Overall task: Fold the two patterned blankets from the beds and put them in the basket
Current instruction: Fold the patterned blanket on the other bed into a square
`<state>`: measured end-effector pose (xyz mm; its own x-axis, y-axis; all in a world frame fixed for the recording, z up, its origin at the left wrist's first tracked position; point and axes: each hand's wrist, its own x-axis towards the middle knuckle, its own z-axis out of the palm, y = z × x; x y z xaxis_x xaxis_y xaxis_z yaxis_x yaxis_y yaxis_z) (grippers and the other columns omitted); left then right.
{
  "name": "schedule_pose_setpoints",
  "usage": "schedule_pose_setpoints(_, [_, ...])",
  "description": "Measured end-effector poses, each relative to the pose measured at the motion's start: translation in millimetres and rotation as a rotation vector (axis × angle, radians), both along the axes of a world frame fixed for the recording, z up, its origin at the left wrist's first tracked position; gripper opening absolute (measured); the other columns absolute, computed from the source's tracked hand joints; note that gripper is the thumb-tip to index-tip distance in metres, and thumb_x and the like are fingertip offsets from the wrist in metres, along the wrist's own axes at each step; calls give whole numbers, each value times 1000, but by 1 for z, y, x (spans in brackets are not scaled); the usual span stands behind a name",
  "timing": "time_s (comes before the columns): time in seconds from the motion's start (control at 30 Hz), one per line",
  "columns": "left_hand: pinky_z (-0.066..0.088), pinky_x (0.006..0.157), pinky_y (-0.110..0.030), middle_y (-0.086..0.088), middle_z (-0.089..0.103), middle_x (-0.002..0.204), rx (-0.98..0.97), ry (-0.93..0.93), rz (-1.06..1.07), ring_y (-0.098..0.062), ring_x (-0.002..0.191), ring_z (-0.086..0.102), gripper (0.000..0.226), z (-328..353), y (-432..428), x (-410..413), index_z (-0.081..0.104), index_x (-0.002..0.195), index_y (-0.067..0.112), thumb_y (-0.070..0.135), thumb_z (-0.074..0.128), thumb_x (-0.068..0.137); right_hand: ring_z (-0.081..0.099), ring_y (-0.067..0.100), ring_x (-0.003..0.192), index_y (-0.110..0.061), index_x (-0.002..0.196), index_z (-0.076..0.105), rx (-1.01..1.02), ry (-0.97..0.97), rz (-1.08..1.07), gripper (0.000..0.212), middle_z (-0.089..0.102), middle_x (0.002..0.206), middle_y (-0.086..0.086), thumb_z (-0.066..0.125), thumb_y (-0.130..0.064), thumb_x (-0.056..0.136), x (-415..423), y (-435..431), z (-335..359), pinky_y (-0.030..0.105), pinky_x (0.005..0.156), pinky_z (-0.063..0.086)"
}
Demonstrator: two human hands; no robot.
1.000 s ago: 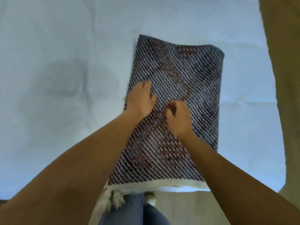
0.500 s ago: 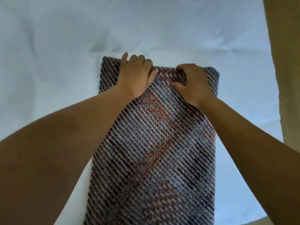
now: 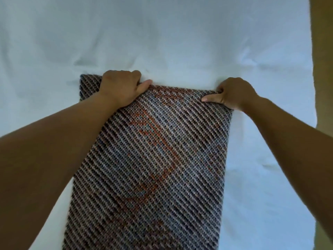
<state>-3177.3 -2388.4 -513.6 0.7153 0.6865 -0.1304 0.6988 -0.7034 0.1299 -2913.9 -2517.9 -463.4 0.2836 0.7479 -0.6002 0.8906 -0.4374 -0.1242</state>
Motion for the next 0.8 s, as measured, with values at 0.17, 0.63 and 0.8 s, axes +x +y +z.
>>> schedule_pose_setpoints(0.17, [33,60,-36,-12,53,70,44,-80,4,-27,63,45,44,7,-6,4,53,81,5,43,35,95,55,35,99,-6,106,59,548,-243,-23,38,62,104,16,52,-38,86,-63,-9,-10,43,86,42])
schedule_pose_setpoints(0.63, [0,113,-52,-16,28,149,-31,2,166,-31,140,20,53,23,-79,-8,26,142,11,38,24,97,-16,15,140,-13,142,-14,282,-148,-35,68,-7,157,9,9,-53,92,-126,-101,-45,32,111,-19])
schedule_pose_setpoints(0.8, [-22,111,-38,2,-7,153,-98,-6,51,-12,138,-16,54,26,-163,-12,-8,142,19,38,5,93,-17,15,139,-14,145,-6,408,18,-1,58,-12,152,2,14,-39,97,-165,-90,-29,32,113,-14])
